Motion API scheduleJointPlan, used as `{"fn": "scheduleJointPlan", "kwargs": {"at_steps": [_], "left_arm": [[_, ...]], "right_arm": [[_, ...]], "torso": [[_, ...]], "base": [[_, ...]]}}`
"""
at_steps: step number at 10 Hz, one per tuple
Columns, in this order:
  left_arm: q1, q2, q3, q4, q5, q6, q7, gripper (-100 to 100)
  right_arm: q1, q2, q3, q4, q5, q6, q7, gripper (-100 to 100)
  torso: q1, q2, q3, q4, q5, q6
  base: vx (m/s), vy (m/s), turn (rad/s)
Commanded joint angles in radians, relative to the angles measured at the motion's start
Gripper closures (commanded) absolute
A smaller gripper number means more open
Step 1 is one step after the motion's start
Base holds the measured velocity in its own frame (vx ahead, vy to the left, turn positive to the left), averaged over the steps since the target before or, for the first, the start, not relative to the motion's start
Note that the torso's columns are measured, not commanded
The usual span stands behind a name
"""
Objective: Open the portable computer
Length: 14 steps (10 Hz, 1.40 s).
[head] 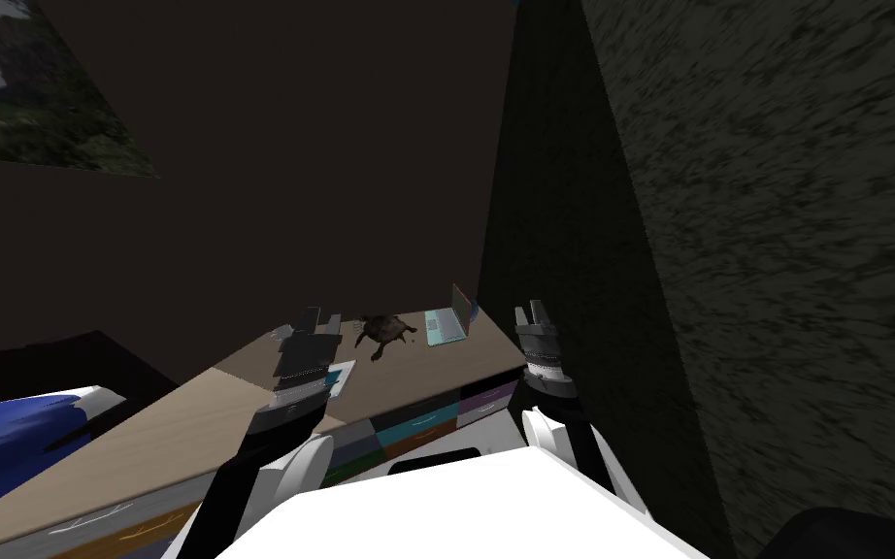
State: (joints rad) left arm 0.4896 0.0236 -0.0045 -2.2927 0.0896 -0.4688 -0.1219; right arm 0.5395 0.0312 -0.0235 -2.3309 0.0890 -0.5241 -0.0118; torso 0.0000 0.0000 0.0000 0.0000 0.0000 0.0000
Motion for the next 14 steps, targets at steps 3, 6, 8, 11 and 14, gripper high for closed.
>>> {"fn": "scheduleJointPlan", "kwargs": {"at_steps": [3,6,8,11,14], "left_arm": [[0.0,0.0,0.0,0.0,0.0,0.0,0.0,0],[0.0,0.0,0.0,0.0,0.0,0.0,0.0,0],[0.0,0.0,0.0,0.0,0.0,0.0,0.0,0],[0.0,0.0,0.0,0.0,0.0,0.0,0.0,0],[0.0,0.0,0.0,0.0,0.0,0.0,0.0,0]], "right_arm": [[0.0,0.0,0.0,0.0,0.0,0.0,0.0,0],[0.0,0.0,0.0,0.0,0.0,0.0,0.0,0],[0.0,0.0,0.0,0.0,0.0,0.0,0.0,0],[-0.001,-0.068,-0.004,0.016,0.025,0.025,-0.004,-100],[-0.004,-0.144,-0.013,0.052,0.083,0.087,-0.013,-100]], "torso": [[0.0,0.175,-0.351,0.176,0.0,0.0],[0.0,0.396,-0.792,0.396,0.0,0.0],[0.0,0.544,-1.087,0.544,0.0,0.0],[0.0,0.725,-1.451,0.724,0.0,0.0],[-0.001,0.738,-1.476,0.738,0.0,0.0]], "base": [[0.0,0.0,0.0],[0.0,0.0,0.0],[0.0,0.0,0.0],[-0.002,-0.008,0.071],[-0.021,-0.038,0.206]]}}
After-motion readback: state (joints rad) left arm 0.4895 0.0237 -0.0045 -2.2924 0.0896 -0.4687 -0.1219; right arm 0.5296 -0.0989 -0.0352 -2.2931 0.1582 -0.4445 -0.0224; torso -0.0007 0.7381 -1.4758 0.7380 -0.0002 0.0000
